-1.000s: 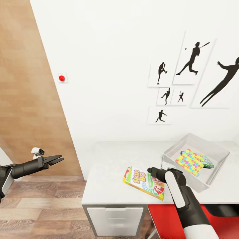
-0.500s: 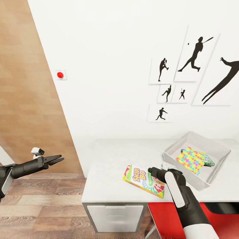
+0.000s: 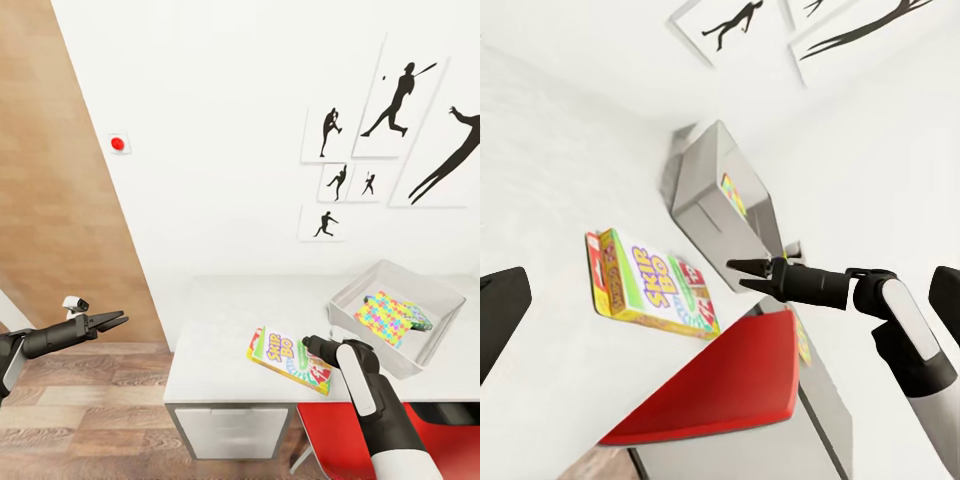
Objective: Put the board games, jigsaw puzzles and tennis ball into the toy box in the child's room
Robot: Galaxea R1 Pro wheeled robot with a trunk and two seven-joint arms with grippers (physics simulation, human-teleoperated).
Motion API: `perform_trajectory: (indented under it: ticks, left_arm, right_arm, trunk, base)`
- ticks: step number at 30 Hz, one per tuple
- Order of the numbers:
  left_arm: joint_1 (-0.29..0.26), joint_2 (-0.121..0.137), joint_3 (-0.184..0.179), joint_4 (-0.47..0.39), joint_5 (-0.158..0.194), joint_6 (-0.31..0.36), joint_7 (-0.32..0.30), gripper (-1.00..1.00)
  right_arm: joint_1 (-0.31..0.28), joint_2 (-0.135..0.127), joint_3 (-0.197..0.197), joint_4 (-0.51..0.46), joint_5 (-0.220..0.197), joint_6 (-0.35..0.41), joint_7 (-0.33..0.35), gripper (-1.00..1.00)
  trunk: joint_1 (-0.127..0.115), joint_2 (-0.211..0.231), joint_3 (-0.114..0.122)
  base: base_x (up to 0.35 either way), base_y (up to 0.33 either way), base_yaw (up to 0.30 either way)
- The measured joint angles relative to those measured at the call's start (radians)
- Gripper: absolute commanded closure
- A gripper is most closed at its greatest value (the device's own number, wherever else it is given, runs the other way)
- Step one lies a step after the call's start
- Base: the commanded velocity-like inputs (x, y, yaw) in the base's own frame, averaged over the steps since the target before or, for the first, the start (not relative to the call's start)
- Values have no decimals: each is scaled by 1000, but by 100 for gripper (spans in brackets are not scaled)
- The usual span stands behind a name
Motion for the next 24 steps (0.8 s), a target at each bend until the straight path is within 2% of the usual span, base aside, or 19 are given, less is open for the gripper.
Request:
perform_trajectory:
  ticks: [15, 24]
  left_arm:
    - [0, 0, 0, 0, 0, 0, 0, -100]
    - [0, 0, 0, 0, 0, 0, 0, -100]
  right_arm:
    - [0, -2, -2, 0, 0, -1, 1, -100]
    - [0, -19, -4, 17, -1, -4, 2, -100]
  trunk:
    - [0, 0, -25]
    - [0, 0, -39]
  base:
    - [0, 0, 0]
    - [0, 0, 0]
